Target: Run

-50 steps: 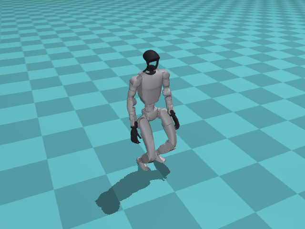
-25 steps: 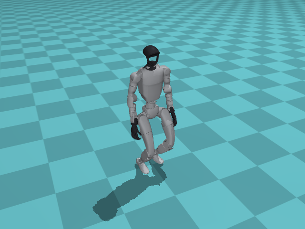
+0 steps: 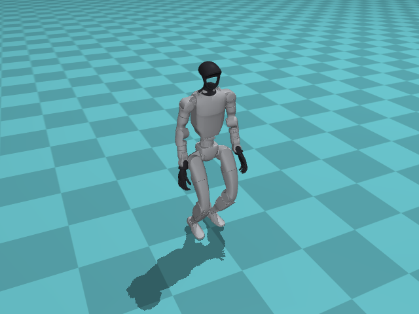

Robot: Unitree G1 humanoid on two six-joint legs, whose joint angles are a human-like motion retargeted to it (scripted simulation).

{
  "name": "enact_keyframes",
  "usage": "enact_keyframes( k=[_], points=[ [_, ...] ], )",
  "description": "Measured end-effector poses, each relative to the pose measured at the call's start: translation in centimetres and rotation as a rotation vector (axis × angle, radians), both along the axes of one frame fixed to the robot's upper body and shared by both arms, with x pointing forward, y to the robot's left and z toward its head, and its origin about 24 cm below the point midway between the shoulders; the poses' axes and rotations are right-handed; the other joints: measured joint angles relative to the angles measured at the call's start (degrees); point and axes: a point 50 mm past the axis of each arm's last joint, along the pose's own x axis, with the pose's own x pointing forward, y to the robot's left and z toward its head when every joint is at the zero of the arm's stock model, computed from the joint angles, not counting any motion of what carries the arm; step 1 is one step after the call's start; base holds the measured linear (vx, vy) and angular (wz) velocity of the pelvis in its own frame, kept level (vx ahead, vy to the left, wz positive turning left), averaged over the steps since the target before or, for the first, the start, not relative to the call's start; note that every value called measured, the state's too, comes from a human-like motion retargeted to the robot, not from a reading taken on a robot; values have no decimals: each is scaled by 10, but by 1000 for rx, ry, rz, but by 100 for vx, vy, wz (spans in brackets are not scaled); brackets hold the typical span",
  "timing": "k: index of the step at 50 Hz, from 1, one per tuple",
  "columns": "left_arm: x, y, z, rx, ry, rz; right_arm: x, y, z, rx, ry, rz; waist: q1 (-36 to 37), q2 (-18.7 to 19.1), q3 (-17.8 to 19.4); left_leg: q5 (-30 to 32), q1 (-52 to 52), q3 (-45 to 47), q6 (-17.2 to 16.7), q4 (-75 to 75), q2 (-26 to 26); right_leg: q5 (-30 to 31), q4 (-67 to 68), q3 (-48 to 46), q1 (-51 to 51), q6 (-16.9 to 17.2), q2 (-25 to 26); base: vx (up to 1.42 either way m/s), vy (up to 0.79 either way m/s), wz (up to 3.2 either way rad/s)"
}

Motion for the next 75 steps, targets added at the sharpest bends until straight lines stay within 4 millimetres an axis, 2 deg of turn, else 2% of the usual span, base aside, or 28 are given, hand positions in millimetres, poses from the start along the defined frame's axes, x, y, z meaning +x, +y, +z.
enact_keyframes(
  k=[2, 5, 6, 9, 13, 15, 20, 22, 24, 25, 28, 30, 31, 35, 37, 40, 42, 43, 45, 47, 50, 53, 55, 58, 62, 65, 70, 75],
  points=[
    [-6, -1, -2, 3, 24, -40, -2, 2, -1, 1, 13, 27, 0, -3, 4, -43, -9, -3, 13, 22, -2, -46, 21, 0, -7, -14, -1, -11, 2, -31],
    [-6, -1, -3, 6, 42, -89, 5, 5, 0, 1, 14, 80, -3, -8, 9, -125, -22, -1, 40, 45, -4, -123, 49, -5, -18, -34, -3, -10, 2, -28],
    [-3, -1, -2, 3, 41, -93, 10, 6, 1, 2, 7, 99, -7, -16, 10, -136, -31, 3, 49, 45, -13, -141, 59, -5, -29, -38, -13, -12, 1, -7],
    [1, -1, -2, -16, 46, -92, 21, 10, 3, 19, -10, 141, -14, -32, 12, -144, -55, 10, 57, 57, -26, -152, 92, -3, -58, -38, -27, -10, 1, -5],
    [-4, 2, -3, -45, 65, -96, 23, 12, 5, 42, -16, 188, -8, -35, 12, -151, -83, 9, 62, 111, -19, -151, 125, -4, -75, -43, -18, -8, 0, -28],
    [-6, 5, -3, -49, 69, -97, 24, 10, 6, 33, -23, 215, -5, -39, 13, -162, -103, 8, 68, 152, -18, -172, 153, -5, -84, -52, -17, -9, -2, -21],
    [2, 20, 3, -22, 9, -26, 30, -6, 14, -43, -71, 222, -30, -69, 4, -162, -170, 14, 101, 210, -54, -260, 242, -6, -133, -69, -66, -6, -2, 15],
    [9, 27, 7, -19, -40, 44, 31, -14, 16, -45, -93, 153, -20, -59, 15, -162, -142, 6, 92, 204, -45, -243, 223, -6, -106, -67, -48, 11, -1, -54],
    [6, 30, 8, -22, -63, 102, 23, -17, 15, -25, -100, 71, 3, -37, 28, -141, -79, -7, 59, 179, -19, -176, 165, -3, -44, -55, -8, 21, 0, -100],
    [5, 31, 8, -27, -69, 129, 20, -18, 14, -11, -104, 30, 14, -25, 32, -109, -46, -9, 37, 155, 0, -119, 124, -3, -11, -42, 11, 19, 0, -68],
    [-5, 22, 3, -61, -40, 173, 7, -12, 8, 28, -69, -44, 16, -15, 20, 35, -6, -11, -10, 66, 9, 31, 29, -2, 29, 3, 14, 10, -1, -27],
    [-10, 17, 0, -72, -14, 156, 1, -7, 4, 37, -38, -53, 17, -13, 13, 82, -2, -5, -22, 43, 10, 76, 10, -6, 30, 18, 8, 2, 0, -22],
    [-12, 15, -1, -71, 0, 129, 0, -5, 3, 40, -28, -51, 18, -13, 13, 83, -3, -4, -21, 44, 7, 78, 12, -7, 30, 19, 5, -1, 0, -21],
    [-16, 5, -4, -72, 40, 23, 0, 3, 0, 49, -22, -28, 23, -14, 14, 36, -9, 5, 4, 67, 3, 35, 27, -14, 25, 5, -3, -4, 0, -22],
    [-15, 3, -4, -70, 51, -21, 3, 7, 1, 49, -29, 4, 25, -17, 15, -28, -14, 6, 27, 92, 0, -30, 46, -12, 22, -16, -3, -8, 0, -37],
    [-13, -1, -4, -52, 56, -53, 7, 9, 1, 18, -24, 91, 21, -29, 28, -162, -31, 11, 75, 145, -10, -182, 119, -16, 3, -61, -18, -14, -2, -27],
    [-4, -2, -2, -36, 33, -28, 13, 6, 3, -17, -23, 120, -1, -61, 34, -162, -60, 21, 106, 128, -50, -246, 165, -21, -32, -74, -71, -21, -5, 47],
    [1, -2, -1, -34, 20, 1, 14, 5, 3, -27, -19, 119, -10, -73, 33, -162, -72, 28, 114, 127, -64, -258, 185, -22, -48, -77, -93, -12, -3, 36],
    [8, -1, 1, -38, -5, 51, 16, 5, 3, -25, -15, 103, -15, -79, 35, -162, -73, 30, 110, 131, -70, -249, 190, -20, -52, -76, -97, 3, 0, -19],
    [4, -1, 1, -49, -8, 68, 9, 3, 2, -8, -8, 68, 1, -61, 46, -159, -41, 18, 84, 132, -49, -201, 152, -14, -16, -63, -57, 10, 1, -78],
    [0, 1, 0, -64, -7, 78, 4, -1, 2, 12, -11, 19, 19, -33, 50, -115, -4, 1, 47, 97, -24, -110, 84, -13, 24, -38, -18, 5, 2, -65],
    [-1, 3, 0, -62, -3, 49, 4, -5, 4, 20, -27, -2, 20, -30, 44, -76, 14, -10, 30, 49, -32, -73, 57, -10, 33, -20, -20, 0, 2, -24],
    [0, 5, 1, -59, -5, 35, 7, -8, 5, 12, -44, -9, 19, -31, 42, -72, 27, -14, 33, 28, -39, -76, 49, -10, 38, -20, -24, -1, 1, -10],
    [7, 11, 5, -38, -38, 32, 12, -13, 9, -15, -69, -8, 20, -34, 45, -107, 41, -22, 45, 22, -49, -121, 54, -10, 47, -32, -34, -4, 2, -24],
    [27, 17, 14, -1, -123, 67, 23, -12, 13, -56, -104, 10, 12, -72, 61, -150, 60, -19, 74, -3, -95, -200, 74, -11, 58, -40, -84, -6, 0, -1],
    [38, 21, 20, 13, -178, 108, 30, -8, 14, -63, -122, 18, 14, -89, 77, -154, 78, -16, 77, -15, -108, -222, 69, -13, 77, -42, -100, 0, 0, 0],
    [40, 24, 23, -1, -211, 127, 38, -1, 16, -42, -151, 38, 30, -74, 89, -148, 86, -22, 64, 6, -77, -208, 18, -21, 114, -47, -68, 2, -1, -27],
    [34, 23, 20, -26, -195, 115, 51, 2, 22, -25, -202, 66, 45, -56, 94, -147, 66, -25, 59, 45, -48, -198, -16, -23, 137, -48, -37, 4, 1, -33]
  ],
)
